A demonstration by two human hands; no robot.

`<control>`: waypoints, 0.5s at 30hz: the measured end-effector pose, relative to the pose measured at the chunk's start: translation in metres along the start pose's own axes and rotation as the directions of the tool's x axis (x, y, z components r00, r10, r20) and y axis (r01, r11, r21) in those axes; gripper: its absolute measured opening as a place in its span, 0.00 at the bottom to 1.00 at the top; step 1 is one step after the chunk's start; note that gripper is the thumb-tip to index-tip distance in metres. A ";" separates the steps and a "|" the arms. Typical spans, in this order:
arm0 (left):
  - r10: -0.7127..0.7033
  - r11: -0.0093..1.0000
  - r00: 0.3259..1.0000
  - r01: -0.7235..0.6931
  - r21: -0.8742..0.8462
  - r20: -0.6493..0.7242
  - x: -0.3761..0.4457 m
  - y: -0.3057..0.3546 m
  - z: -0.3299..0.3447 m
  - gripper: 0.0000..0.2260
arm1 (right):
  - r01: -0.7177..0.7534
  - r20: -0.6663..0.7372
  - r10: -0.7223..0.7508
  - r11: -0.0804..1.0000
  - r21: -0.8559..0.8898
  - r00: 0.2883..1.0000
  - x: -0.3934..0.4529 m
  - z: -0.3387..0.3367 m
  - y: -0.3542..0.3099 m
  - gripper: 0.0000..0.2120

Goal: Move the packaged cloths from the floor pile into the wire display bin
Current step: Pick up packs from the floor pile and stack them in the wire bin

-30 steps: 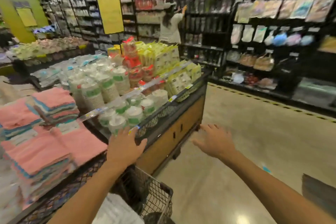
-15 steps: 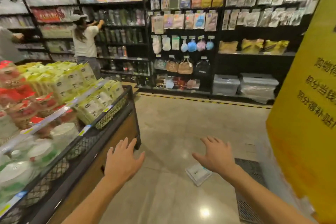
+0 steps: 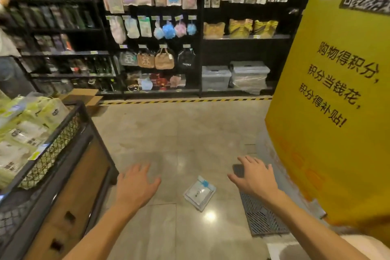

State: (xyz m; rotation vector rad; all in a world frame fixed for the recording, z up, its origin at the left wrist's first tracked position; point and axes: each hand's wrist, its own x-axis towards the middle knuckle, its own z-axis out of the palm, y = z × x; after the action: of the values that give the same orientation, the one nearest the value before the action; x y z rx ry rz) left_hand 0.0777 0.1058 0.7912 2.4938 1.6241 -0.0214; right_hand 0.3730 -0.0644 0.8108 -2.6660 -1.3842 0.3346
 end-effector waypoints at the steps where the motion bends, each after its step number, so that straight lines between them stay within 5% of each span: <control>1: 0.014 1.000 1.000 -0.014 -0.005 0.015 0.017 0.003 0.003 0.32 | -0.026 0.003 0.026 1.000 0.000 1.000 0.008 -0.002 0.001 0.38; 15: 0.234 0.971 0.959 -0.240 0.018 0.157 0.203 0.078 0.041 0.32 | -0.272 0.078 0.270 0.962 0.028 0.960 0.132 0.024 0.040 0.38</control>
State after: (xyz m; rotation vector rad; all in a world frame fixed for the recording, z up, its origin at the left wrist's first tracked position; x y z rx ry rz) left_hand 0.2345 0.2538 0.7404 2.6247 1.2694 -0.2107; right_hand 0.4725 0.0203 0.7607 -2.8389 -1.0147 0.4851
